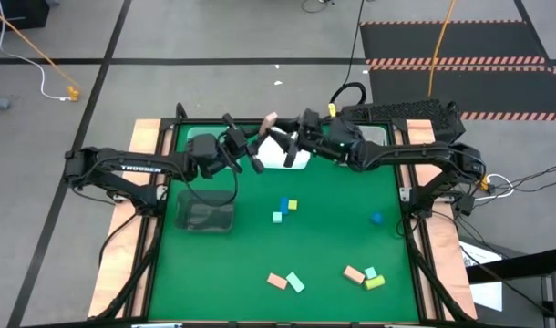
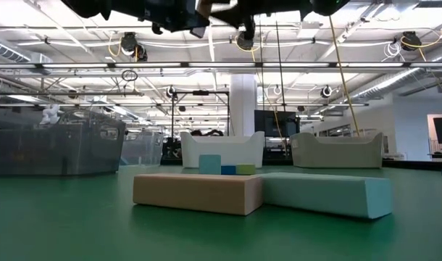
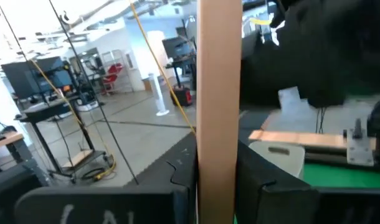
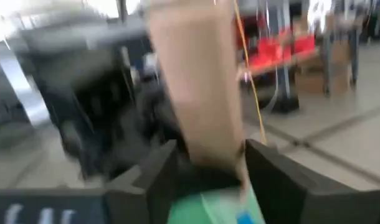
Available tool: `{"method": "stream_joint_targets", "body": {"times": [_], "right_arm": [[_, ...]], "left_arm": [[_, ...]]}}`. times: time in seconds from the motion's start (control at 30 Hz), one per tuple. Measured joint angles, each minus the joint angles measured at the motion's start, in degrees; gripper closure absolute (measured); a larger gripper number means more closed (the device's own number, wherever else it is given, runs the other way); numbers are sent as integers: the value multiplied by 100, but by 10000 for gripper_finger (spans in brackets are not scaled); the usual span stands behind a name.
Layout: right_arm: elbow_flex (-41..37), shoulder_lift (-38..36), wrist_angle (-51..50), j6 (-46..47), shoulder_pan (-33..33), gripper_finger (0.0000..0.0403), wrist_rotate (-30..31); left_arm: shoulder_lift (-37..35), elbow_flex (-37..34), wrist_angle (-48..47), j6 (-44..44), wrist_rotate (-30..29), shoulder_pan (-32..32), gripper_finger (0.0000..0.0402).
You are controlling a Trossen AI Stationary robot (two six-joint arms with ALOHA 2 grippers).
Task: Sort & place blocks by color
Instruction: Put the light brown block into the black bin
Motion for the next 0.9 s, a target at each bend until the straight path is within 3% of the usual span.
{"method": "stream_joint_targets", "body": {"times": [0.27, 0.43, 0.53, 0.6, 0.77, 0.9], "right_arm": [[-7, -536, -2245, -24, 4, 150, 26], [-13, -1110, -3932, 28, 0, 135, 51], [-4, -1388, -4972, 292, 0, 139, 57], [-9, -1498, -5678, 511, 0, 143, 63], [-9, -1605, -7111, 1085, -2, 153, -37], [-15, -1519, -8052, 1750, 28, 157, -343]], "left_arm": [[-58, 0, -761, -174, -275, -73, 343], [-373, 2, -1827, -543, -330, -73, 343], [-710, 2, -3005, -894, -265, -73, 343], [-933, 4, -3833, -1388, -9, -73, 343], [-1417, 4, -6130, -3048, 1251, -150, 343], [-1576, 4, -7954, -4136, 1674, -452, 343]]}}
